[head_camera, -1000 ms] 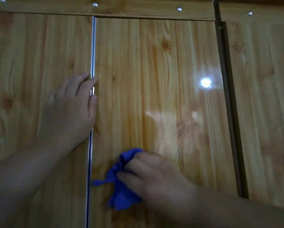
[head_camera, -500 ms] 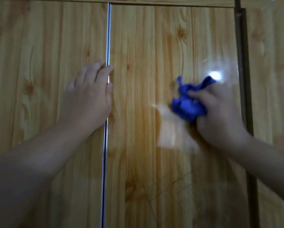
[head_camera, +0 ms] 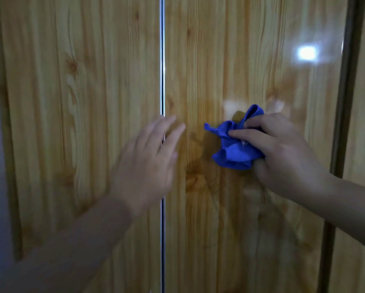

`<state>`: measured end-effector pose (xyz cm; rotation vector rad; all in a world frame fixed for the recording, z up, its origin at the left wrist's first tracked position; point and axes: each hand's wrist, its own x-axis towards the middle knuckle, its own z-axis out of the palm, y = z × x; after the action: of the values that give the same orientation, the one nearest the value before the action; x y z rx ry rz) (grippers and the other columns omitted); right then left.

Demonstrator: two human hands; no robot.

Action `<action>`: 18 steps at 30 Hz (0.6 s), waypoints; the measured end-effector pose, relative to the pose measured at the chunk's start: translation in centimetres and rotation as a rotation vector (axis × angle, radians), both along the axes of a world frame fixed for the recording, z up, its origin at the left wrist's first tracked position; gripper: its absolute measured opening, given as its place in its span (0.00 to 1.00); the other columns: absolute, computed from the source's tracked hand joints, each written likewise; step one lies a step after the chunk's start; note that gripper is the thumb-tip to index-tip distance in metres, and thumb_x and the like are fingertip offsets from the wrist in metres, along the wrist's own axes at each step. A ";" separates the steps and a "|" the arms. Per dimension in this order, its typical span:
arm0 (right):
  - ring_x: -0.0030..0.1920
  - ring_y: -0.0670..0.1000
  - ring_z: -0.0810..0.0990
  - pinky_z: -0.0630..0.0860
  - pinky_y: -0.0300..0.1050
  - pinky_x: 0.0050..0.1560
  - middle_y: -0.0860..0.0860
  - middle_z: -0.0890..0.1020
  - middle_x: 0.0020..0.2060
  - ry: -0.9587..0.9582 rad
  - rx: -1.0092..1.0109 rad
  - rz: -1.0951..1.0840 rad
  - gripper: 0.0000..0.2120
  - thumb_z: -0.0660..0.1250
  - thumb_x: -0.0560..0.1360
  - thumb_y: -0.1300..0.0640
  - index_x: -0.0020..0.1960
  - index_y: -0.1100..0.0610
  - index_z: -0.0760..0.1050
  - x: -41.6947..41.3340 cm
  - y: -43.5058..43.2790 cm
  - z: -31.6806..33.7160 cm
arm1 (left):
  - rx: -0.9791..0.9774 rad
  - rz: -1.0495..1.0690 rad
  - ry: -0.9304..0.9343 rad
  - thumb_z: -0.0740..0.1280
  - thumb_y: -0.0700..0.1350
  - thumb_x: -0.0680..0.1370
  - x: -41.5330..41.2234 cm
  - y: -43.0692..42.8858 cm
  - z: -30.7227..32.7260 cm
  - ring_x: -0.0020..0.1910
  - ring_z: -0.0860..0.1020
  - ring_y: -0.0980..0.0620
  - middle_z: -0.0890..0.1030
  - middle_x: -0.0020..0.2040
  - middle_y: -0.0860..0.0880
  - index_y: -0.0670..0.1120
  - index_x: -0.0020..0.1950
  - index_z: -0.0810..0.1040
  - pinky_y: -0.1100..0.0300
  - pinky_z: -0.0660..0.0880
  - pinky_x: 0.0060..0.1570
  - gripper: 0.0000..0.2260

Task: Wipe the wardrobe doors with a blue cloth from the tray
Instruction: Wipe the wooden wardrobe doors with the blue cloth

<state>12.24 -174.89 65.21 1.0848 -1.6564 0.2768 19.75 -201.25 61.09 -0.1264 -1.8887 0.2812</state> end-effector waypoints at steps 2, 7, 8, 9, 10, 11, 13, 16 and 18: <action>0.52 0.66 0.79 0.71 0.50 0.54 0.61 0.82 0.53 0.044 0.001 0.031 0.20 0.69 0.69 0.73 0.60 0.64 0.83 0.3 -1.2 0.1 | 0.007 0.066 -0.025 0.58 0.49 0.84 -0.6 0.1 -3.9 0.84 0.58 0.43 0.61 0.84 0.43 0.45 0.83 0.60 0.39 0.64 0.79 0.27; 0.54 0.66 0.78 0.73 0.54 0.57 0.61 0.81 0.54 0.131 -0.048 0.020 0.18 0.67 0.72 0.70 0.62 0.64 0.82 -0.3 -5.4 1.4 | 0.106 0.126 -0.065 0.53 0.53 0.86 -1.8 -0.4 -6.9 0.86 0.51 0.46 0.54 0.86 0.44 0.44 0.85 0.56 0.41 0.58 0.82 0.28; 0.54 0.66 0.78 0.75 0.56 0.57 0.62 0.81 0.54 0.129 -0.056 0.010 0.18 0.66 0.73 0.69 0.61 0.64 0.82 -0.6 -6.1 1.1 | 0.101 0.136 -0.067 0.52 0.53 0.86 -2.0 -0.5 -7.0 0.86 0.51 0.46 0.53 0.86 0.44 0.44 0.85 0.55 0.41 0.57 0.82 0.28; 0.54 0.66 0.78 0.76 0.58 0.57 0.62 0.81 0.54 0.134 -0.055 -0.002 0.17 0.64 0.74 0.68 0.61 0.64 0.82 -1.0 -6.6 0.4 | 0.090 0.147 -0.067 0.51 0.54 0.86 -2.2 -0.6 -7.1 0.86 0.50 0.46 0.53 0.86 0.44 0.44 0.85 0.54 0.42 0.56 0.82 0.28; 0.53 0.65 0.78 0.77 0.59 0.55 0.61 0.81 0.53 0.145 -0.046 -0.011 0.17 0.62 0.75 0.67 0.61 0.64 0.82 -1.3 -7.0 -0.7 | 0.077 0.157 -0.064 0.51 0.54 0.86 -2.3 -0.7 -7.2 0.86 0.50 0.46 0.52 0.86 0.44 0.44 0.85 0.53 0.42 0.55 0.83 0.29; 0.52 0.64 0.79 0.77 0.59 0.54 0.60 0.82 0.51 0.154 -0.033 -0.010 0.17 0.61 0.77 0.65 0.61 0.64 0.82 -1.6 -7.2 -2.0 | 0.064 0.158 -0.054 0.51 0.54 0.86 -2.5 -0.9 -7.2 0.86 0.50 0.46 0.52 0.86 0.44 0.44 0.85 0.52 0.42 0.54 0.83 0.29; 0.51 0.61 0.78 0.77 0.57 0.52 0.58 0.81 0.50 0.162 0.020 0.016 0.15 0.62 0.78 0.64 0.61 0.63 0.81 -1.8 -7.4 -5.1 | 0.047 0.151 -0.029 0.53 0.53 0.86 -2.7 -1.3 -7.3 0.86 0.50 0.46 0.53 0.86 0.44 0.44 0.85 0.51 0.43 0.53 0.83 0.29; 0.52 0.57 0.76 0.77 0.53 0.52 0.55 0.80 0.51 0.113 0.176 0.031 0.15 0.64 0.78 0.61 0.64 0.59 0.78 -1.6 -7.1 -10.8 | 0.037 0.150 -0.018 0.53 0.51 0.86 -3.0 -1.6 -7.5 0.86 0.50 0.46 0.52 0.86 0.45 0.45 0.85 0.50 0.44 0.51 0.83 0.29; 0.52 0.56 0.77 0.75 0.51 0.54 0.53 0.80 0.50 0.105 0.290 0.033 0.14 0.62 0.80 0.61 0.64 0.58 0.78 -1.4 -6.6 -13.7 | 0.040 0.155 -0.009 0.53 0.53 0.87 -3.0 -1.5 -7.5 0.86 0.50 0.46 0.52 0.86 0.44 0.44 0.86 0.52 0.44 0.52 0.83 0.29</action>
<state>10.87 -181.49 51.52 1.3204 -1.6176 -0.0014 16.76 -202.75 53.63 0.0468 -1.9150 0.3483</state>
